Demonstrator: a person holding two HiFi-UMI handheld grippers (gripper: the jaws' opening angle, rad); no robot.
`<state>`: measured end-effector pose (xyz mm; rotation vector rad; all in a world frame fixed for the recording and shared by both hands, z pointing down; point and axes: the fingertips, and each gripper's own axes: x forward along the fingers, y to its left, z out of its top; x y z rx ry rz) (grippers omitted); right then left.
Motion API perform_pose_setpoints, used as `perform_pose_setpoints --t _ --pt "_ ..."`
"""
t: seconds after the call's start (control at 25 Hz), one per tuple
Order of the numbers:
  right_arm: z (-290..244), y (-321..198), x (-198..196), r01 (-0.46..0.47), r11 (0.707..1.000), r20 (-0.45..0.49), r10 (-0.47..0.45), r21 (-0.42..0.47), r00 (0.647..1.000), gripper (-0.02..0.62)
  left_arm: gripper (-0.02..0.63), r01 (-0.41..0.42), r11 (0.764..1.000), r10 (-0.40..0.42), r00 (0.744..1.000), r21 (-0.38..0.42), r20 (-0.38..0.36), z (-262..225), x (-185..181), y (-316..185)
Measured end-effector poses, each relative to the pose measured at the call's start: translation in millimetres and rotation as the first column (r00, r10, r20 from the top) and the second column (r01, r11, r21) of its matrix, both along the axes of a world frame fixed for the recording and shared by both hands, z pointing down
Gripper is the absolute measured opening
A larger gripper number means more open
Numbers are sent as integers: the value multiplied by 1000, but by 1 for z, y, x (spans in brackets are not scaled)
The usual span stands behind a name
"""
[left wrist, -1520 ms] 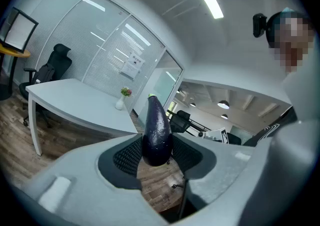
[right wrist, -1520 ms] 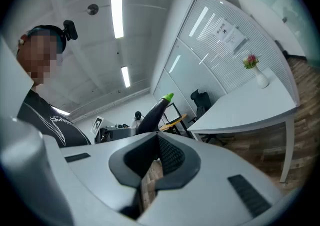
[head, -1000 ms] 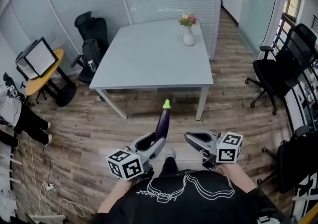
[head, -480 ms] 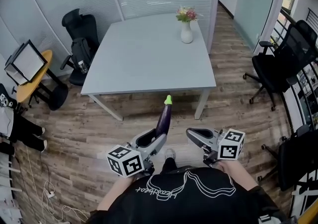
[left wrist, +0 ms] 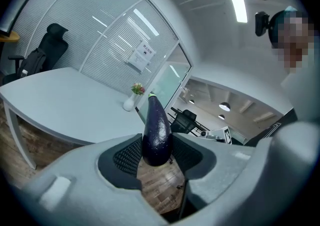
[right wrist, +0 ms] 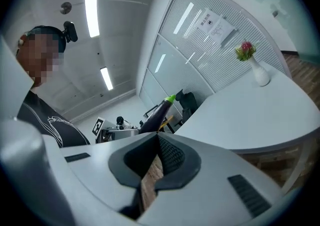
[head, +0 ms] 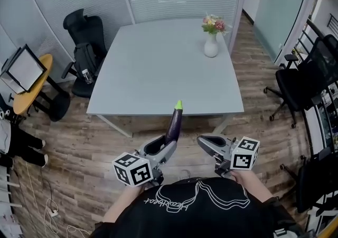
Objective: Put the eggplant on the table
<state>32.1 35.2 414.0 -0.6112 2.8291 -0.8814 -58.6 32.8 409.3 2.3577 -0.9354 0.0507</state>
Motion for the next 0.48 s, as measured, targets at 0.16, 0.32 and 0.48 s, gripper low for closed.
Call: perform_pose_setpoints --t 0.16,0.32,0.48 --pt "2 -31 -20 5 1000 -13 -5 4 1000 6 193 10 1000 -10 1000 7 -5 4 -22 -31" --pt "5 -51 -38 10 1000 -19 -10 0 1000 6 193 29 1000 -29 999 4 -13 7 -43 -54" --pt "5 -66 -43 9 1000 -23 -9 -2 1000 6 193 44 999 -44 999 7 -21 5 -50 -70"
